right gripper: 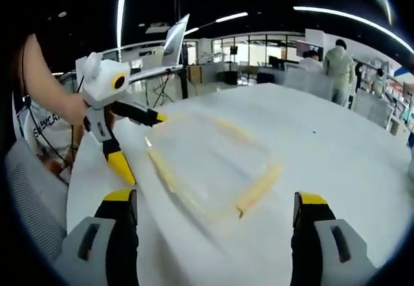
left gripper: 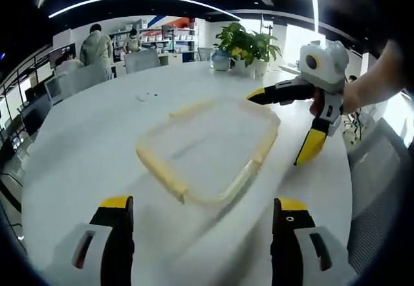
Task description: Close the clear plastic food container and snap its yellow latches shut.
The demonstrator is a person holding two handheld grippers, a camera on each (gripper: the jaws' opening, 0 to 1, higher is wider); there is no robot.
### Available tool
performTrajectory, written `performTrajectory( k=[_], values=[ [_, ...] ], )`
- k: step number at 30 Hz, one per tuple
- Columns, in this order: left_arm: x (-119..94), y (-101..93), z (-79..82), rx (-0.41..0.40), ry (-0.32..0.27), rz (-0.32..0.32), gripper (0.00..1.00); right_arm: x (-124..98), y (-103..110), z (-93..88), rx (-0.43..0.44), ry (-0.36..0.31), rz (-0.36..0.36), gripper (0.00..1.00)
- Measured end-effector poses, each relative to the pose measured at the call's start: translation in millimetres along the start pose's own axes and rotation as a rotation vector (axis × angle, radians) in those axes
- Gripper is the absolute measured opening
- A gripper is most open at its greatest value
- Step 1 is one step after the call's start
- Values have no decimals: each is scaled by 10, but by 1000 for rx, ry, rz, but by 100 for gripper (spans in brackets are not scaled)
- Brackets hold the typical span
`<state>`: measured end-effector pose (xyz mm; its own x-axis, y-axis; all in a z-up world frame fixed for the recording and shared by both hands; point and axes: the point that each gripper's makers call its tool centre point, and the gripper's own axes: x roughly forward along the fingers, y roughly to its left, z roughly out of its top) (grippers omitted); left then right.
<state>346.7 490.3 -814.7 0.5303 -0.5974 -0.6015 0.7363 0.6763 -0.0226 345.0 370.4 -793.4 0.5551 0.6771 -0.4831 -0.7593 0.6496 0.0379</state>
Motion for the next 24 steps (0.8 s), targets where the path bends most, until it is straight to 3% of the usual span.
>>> performTrajectory(
  k=[24],
  values=[
    [-285,-32,-39,-60,-28,36,85,-280,-7,-63,57,-14,-38,97]
  ],
)
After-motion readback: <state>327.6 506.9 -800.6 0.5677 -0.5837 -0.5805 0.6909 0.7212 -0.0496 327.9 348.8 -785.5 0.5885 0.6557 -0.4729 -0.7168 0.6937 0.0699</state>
